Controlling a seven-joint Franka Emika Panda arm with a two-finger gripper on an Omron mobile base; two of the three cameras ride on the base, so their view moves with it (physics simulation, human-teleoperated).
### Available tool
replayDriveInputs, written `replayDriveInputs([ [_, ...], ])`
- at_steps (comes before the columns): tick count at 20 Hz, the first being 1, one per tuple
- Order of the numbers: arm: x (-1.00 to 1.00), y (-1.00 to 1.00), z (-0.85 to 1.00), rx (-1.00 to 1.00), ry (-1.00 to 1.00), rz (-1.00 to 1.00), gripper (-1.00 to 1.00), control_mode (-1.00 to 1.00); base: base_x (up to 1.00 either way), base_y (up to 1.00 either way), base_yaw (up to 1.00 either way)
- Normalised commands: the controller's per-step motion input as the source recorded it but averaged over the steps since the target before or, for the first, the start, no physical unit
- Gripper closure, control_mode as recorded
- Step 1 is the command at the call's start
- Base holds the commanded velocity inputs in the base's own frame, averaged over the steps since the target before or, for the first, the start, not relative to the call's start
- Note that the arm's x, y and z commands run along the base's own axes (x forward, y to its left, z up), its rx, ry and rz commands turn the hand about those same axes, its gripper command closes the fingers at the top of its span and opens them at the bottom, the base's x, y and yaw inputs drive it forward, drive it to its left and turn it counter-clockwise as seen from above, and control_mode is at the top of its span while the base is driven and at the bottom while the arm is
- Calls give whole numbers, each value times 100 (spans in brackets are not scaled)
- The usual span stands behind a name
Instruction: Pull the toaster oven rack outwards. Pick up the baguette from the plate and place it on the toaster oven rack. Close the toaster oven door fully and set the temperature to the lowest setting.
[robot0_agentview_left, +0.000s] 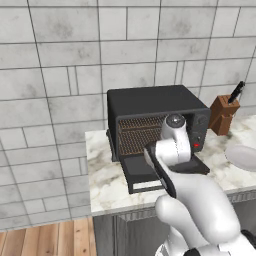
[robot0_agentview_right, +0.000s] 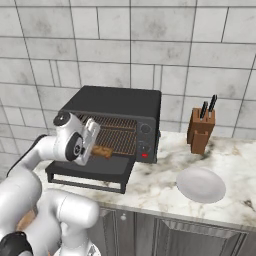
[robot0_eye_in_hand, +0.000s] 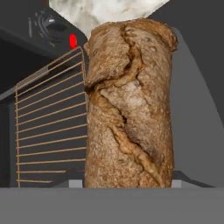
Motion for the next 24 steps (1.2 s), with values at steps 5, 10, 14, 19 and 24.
replayDriveInputs([
  [5,-13,0,-1,0,-29,3,100,-100,0,0,0],
  [10,1,0,0,0,-32,3,100,-100,0,0,0],
  [14,1,0,0,0,-21,3,100,-100,0,0,0],
  [19,16,0,-13,0,1,4,100,-100,0,0,0],
  [24,27,0,-30,0,2,5,100,-100,0,0,0],
])
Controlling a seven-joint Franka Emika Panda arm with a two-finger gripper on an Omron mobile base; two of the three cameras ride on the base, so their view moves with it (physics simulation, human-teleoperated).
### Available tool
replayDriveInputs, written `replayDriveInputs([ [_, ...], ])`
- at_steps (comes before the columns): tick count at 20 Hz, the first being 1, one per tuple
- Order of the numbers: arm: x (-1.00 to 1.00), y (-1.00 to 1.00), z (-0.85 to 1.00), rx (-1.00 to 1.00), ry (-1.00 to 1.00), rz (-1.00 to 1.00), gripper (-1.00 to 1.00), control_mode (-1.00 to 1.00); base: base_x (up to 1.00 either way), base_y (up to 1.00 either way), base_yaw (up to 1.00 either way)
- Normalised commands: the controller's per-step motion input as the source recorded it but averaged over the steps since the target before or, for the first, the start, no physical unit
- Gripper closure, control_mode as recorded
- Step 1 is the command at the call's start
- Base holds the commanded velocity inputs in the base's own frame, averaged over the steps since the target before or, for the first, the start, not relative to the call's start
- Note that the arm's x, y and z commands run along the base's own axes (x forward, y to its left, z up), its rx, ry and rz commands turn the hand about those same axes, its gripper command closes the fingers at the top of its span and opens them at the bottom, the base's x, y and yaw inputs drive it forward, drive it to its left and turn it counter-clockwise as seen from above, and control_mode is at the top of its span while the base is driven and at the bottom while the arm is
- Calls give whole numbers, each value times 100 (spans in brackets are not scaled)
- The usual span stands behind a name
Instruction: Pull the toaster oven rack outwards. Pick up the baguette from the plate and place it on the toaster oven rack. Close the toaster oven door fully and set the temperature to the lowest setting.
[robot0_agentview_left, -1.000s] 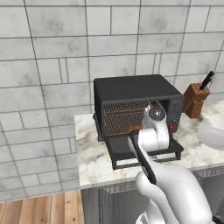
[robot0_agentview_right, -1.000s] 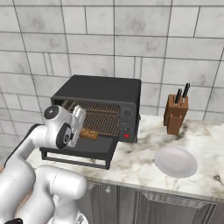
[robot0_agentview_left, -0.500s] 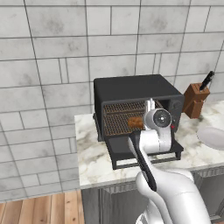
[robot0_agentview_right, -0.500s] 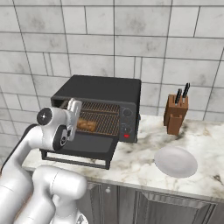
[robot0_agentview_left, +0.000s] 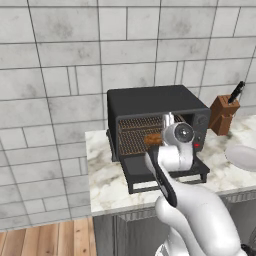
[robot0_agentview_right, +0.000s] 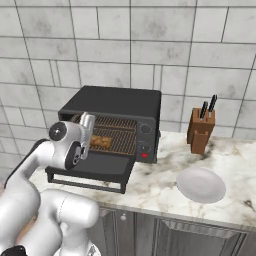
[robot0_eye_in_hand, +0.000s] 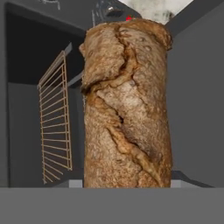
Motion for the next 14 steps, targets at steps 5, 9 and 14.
replayDriveInputs([
  [5,30,0,-46,0,0,7,100,-100,0,0,0],
  [9,26,0,-48,0,-1,7,100,-100,0,0,0],
  [14,14,0,-47,0,-4,7,100,-100,0,0,0],
])
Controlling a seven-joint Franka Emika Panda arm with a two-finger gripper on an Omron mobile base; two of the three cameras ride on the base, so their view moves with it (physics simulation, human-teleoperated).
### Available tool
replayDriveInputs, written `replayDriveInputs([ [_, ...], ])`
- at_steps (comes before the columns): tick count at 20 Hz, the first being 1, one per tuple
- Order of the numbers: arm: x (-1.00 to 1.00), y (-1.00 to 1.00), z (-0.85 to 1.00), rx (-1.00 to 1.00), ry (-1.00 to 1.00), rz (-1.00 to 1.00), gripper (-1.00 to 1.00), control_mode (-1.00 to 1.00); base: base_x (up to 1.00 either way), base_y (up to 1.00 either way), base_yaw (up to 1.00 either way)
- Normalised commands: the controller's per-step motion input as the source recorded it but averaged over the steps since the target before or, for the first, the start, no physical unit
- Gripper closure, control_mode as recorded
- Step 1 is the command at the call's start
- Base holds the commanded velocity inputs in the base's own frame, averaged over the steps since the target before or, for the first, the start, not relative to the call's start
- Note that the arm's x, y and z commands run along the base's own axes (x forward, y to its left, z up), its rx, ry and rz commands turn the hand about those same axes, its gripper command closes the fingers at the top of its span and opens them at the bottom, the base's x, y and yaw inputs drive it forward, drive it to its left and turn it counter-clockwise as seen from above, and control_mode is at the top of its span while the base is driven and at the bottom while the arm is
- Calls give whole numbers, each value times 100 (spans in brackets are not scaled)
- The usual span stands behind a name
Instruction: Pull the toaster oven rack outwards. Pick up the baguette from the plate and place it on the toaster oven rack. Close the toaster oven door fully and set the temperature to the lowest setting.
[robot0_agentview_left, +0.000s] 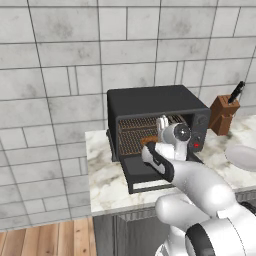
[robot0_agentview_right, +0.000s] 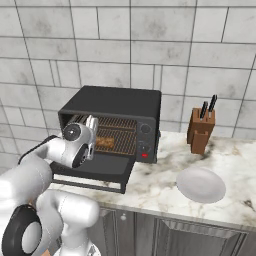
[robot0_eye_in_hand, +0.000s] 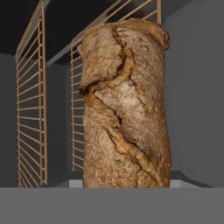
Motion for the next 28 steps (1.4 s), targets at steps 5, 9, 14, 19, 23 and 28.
replayDriveInputs([
  [5,12,0,-43,0,-6,7,100,-100,0,0,0],
  [9,13,0,-37,0,-4,6,100,-100,0,0,0],
  [14,21,0,-16,0,-1,2,100,-100,0,0,0],
  [19,15,0,-1,0,-1,0,100,-100,0,0,0],
  [23,13,0,0,0,0,0,100,-100,0,0,0],
  [28,2,0,4,1,0,-7,-100,-100,0,0,0],
])
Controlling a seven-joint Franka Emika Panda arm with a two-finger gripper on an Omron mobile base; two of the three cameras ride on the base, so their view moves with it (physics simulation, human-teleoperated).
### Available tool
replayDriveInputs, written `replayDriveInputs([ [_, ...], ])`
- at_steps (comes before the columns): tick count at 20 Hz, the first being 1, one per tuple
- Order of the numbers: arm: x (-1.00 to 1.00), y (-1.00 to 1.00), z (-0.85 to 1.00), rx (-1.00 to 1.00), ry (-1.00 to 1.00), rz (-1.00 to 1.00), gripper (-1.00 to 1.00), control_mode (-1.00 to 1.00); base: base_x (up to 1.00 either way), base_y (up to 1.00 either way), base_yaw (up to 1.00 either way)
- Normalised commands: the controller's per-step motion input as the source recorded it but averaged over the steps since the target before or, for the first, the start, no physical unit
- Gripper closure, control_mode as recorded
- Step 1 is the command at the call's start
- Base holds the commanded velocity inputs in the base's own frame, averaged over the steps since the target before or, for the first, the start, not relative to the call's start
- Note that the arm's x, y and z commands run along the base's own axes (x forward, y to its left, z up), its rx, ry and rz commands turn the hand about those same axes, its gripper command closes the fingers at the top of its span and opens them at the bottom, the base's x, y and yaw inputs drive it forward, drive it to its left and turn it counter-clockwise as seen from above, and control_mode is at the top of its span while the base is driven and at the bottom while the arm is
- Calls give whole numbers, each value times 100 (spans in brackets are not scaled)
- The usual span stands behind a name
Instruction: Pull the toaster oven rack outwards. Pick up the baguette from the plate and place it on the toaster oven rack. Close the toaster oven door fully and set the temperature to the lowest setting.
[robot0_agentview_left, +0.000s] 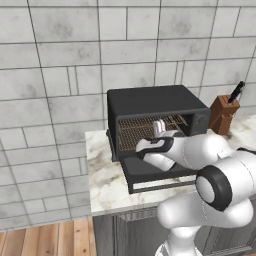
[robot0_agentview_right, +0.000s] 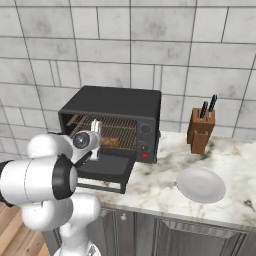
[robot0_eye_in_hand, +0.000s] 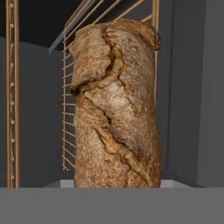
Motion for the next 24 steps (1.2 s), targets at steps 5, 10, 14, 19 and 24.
replayDriveInputs([
  [5,0,-1,33,4,-1,-10,-100,-100,0,0,0],
  [10,0,0,67,1,-3,-8,-100,-100,0,0,0],
  [14,0,0,93,0,-21,-1,-100,-100,0,0,0],
  [19,0,0,100,0,-25,0,-100,-100,0,0,0],
  [24,-16,-11,100,3,-11,0,-100,-100,0,0,0],
])
